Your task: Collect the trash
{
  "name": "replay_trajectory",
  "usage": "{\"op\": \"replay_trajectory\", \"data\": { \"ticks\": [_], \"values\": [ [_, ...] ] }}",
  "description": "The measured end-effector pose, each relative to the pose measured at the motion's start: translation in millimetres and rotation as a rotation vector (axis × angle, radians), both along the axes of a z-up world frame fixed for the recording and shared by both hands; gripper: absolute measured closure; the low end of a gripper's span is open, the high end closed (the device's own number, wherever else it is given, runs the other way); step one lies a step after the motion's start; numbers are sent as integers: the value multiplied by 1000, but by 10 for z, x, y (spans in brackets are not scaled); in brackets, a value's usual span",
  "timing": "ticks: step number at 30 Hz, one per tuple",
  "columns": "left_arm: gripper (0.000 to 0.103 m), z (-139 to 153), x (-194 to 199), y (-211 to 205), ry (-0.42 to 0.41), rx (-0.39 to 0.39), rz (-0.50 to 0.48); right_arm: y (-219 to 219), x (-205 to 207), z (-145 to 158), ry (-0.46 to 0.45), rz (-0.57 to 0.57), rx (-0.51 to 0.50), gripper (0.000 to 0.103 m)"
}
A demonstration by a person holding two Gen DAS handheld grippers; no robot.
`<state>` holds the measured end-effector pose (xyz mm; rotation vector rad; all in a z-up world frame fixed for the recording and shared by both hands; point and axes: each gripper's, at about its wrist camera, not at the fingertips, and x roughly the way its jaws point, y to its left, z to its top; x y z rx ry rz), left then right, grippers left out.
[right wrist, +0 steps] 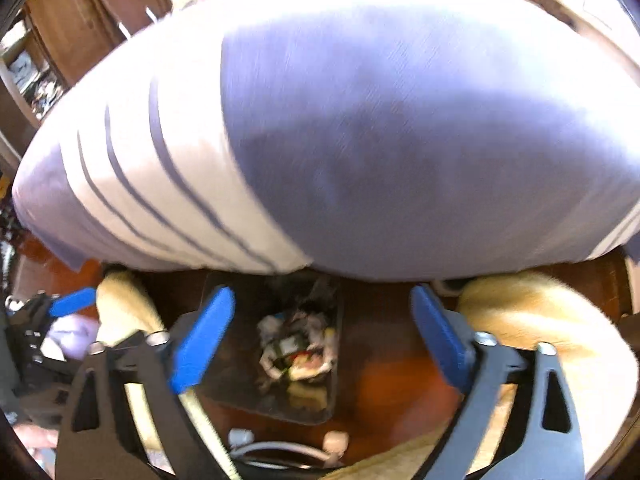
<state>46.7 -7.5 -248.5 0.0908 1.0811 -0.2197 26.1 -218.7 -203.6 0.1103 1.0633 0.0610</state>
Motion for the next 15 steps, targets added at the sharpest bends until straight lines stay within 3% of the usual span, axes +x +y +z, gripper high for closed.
{"op": "replay_trajectory", "data": {
  "ticks": [9,15],
  "values": [
    [8,1251,-243,297,-338,-24,89,-267,-319,1059,-292,-94,-71,3],
    [8,1892,-494,405,-505,-49,139,-192,-607,1655,-459,-102,-113,3]
  ]
}}
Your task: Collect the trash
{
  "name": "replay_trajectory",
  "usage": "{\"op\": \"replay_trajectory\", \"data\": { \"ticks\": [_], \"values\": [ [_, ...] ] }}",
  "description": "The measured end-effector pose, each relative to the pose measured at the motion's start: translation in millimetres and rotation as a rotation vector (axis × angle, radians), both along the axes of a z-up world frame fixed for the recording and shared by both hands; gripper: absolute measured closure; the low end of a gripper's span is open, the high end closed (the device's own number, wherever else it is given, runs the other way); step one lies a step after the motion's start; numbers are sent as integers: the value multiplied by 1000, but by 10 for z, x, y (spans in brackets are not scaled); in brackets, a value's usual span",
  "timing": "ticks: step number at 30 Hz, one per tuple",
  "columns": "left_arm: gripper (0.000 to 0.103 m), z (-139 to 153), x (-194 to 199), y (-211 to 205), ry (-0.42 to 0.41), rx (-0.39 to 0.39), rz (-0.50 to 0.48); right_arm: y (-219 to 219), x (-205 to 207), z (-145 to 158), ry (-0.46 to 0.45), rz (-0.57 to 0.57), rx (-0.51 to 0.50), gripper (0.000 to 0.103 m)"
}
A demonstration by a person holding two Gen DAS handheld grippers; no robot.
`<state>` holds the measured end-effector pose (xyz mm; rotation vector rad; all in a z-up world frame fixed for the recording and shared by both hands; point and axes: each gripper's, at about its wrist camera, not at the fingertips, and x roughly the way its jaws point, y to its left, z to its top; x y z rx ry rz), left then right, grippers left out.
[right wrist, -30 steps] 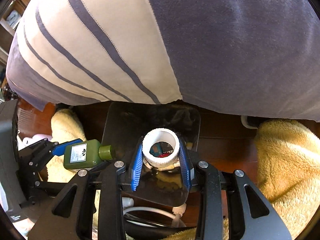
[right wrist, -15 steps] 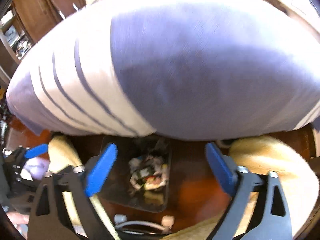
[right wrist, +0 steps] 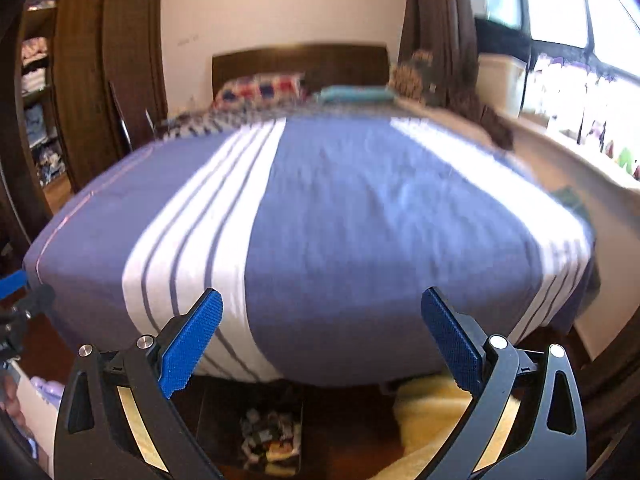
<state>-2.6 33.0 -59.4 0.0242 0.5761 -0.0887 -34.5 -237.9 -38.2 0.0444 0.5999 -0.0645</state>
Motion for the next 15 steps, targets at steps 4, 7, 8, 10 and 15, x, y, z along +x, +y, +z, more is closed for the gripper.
{"op": "replay_trajectory", "data": {
  "ticks": [4,7,8,10,15],
  "values": [
    [8,282,-173,13,-78,-2,31,19,-159,309,-89,-32,-42,3],
    [8,440,-293,32,-126,-4,50,40,-296,424,-140,-43,-40,3],
    [8,487,-325,48,-141,-1,56,43,-343,475,-157,-41,-39,3],
    [8,538,-383,67,-153,-1,60,52,-410,535,-174,-36,-44,3],
    [8,638,-467,147,-178,-16,83,65,-533,620,-198,-30,-46,3]
  ]
}}
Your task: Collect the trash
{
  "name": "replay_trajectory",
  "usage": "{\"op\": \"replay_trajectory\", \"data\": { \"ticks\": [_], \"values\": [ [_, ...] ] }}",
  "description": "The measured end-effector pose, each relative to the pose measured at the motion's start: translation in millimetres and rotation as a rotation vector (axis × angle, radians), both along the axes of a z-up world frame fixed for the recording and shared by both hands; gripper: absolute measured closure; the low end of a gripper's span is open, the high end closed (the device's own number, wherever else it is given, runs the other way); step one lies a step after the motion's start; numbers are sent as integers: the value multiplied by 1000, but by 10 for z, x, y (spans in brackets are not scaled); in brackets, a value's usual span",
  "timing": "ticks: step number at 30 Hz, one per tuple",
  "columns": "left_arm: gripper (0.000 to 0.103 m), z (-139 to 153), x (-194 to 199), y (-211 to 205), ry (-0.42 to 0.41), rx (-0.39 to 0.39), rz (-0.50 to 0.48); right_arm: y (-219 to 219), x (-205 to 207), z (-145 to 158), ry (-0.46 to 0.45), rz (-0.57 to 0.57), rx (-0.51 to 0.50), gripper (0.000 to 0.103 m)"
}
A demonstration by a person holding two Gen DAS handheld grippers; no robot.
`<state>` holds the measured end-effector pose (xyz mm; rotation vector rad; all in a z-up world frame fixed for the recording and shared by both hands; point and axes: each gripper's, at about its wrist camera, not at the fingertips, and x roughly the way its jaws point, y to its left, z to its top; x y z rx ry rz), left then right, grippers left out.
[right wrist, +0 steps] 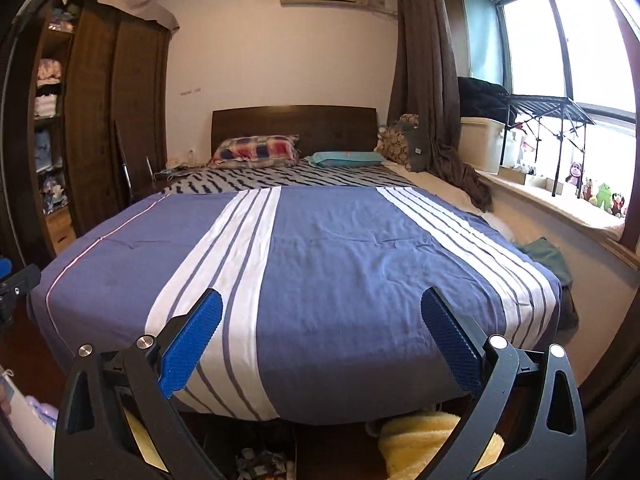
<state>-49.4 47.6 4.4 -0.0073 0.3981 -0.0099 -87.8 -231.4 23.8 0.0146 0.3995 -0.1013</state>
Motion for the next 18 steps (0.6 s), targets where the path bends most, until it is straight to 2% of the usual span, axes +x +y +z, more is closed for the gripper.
{"op": "replay_trajectory", "data": {
  "ticks": [18],
  "values": [
    [8,-17,-26,58,10,-17,-8,33,-64,53,-19,-24,-5,3]
  ]
}}
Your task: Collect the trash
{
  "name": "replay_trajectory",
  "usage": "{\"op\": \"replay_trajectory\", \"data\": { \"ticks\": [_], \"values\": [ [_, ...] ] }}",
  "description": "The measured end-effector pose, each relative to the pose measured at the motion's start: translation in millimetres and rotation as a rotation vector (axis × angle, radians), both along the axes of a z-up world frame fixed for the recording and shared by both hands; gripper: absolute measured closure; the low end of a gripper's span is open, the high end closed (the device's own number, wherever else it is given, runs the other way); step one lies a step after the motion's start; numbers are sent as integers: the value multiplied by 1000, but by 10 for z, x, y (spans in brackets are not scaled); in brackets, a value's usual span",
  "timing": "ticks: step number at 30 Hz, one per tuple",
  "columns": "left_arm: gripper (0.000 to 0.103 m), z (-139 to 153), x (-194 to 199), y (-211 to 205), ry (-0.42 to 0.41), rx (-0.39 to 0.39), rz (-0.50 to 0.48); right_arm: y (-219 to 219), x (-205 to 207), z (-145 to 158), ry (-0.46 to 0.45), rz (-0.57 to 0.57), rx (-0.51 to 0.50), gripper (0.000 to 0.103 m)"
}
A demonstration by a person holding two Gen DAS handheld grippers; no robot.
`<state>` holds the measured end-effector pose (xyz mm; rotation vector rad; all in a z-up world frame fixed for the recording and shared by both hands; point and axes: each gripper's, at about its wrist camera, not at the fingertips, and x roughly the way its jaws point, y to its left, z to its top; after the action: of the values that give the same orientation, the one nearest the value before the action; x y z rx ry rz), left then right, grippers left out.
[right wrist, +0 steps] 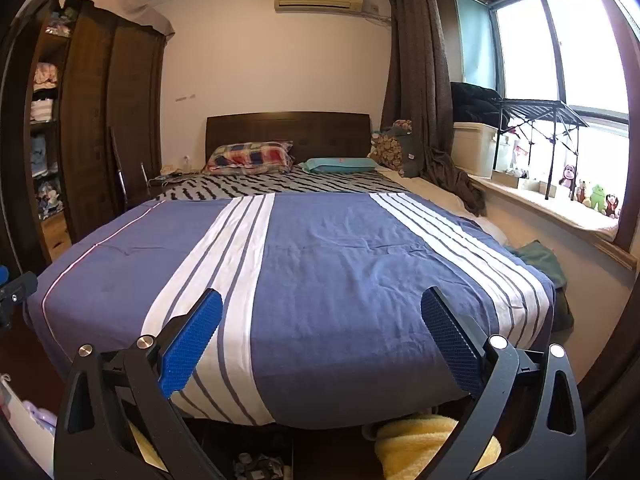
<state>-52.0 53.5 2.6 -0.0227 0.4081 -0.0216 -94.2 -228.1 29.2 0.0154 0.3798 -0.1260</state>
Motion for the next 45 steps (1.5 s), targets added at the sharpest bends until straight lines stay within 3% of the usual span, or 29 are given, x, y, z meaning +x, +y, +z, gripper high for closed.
{"op": "replay_trajectory", "data": {
  "ticks": [45],
  "values": [
    [8,21,28,-11,9,-1,21,57,40,-17,20,-19,11,3]
  ]
}}
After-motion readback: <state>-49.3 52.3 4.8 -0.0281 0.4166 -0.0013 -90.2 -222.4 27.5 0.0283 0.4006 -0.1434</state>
